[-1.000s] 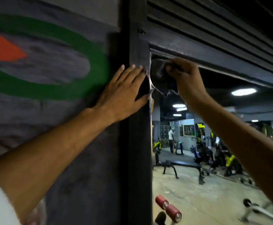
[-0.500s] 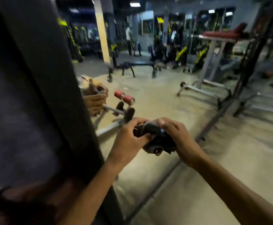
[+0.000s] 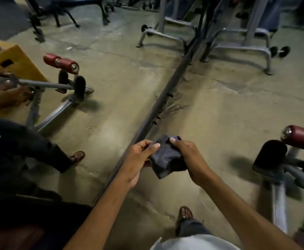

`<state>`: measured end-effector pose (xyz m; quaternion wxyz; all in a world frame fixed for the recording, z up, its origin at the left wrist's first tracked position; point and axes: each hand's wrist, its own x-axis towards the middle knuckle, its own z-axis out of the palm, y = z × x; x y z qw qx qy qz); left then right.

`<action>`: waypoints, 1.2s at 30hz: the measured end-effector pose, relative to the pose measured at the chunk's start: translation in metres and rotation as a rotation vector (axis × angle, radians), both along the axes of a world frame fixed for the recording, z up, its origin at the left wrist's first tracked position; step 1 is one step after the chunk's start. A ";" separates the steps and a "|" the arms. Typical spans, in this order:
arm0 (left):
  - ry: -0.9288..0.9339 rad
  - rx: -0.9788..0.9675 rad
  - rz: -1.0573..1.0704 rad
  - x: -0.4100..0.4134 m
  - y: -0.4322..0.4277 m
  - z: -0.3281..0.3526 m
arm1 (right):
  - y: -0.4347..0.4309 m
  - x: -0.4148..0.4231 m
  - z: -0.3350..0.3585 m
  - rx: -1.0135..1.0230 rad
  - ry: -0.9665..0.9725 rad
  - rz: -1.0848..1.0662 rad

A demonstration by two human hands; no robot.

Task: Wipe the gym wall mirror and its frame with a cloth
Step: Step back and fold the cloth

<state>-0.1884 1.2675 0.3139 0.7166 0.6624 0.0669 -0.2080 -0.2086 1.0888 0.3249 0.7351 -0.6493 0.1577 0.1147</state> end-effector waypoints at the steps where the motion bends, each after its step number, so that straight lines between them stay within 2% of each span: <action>1: 0.003 0.012 -0.020 0.008 -0.018 -0.007 | -0.018 0.006 -0.007 -0.002 0.024 -0.024; 6: 0.016 0.017 -0.099 0.051 -0.100 -0.032 | -0.102 0.038 -0.038 -0.027 0.132 -0.144; 11: -0.019 -0.064 -0.293 0.095 -0.166 -0.049 | -0.176 0.067 -0.051 -0.008 0.261 -0.320; 17: -0.080 0.078 -0.406 0.172 -0.241 -0.077 | -0.233 0.106 -0.067 0.065 0.317 -0.416; 19: -0.053 0.104 -0.377 0.204 -0.267 -0.086 | -0.248 0.125 -0.078 0.094 0.295 -0.451; 21: -0.013 0.083 -0.349 0.241 -0.292 -0.095 | -0.263 0.149 -0.085 0.111 0.245 -0.398; 25: 0.005 0.073 -0.397 0.315 -0.335 -0.098 | -0.289 0.206 -0.083 -0.001 0.252 -0.393; 27: 0.034 0.070 -0.439 0.349 -0.356 -0.098 | -0.300 0.232 -0.081 -0.023 0.196 -0.414; 36: 0.091 0.045 -0.789 0.459 -0.460 -0.091 | -0.362 0.341 -0.085 -0.006 0.184 -0.980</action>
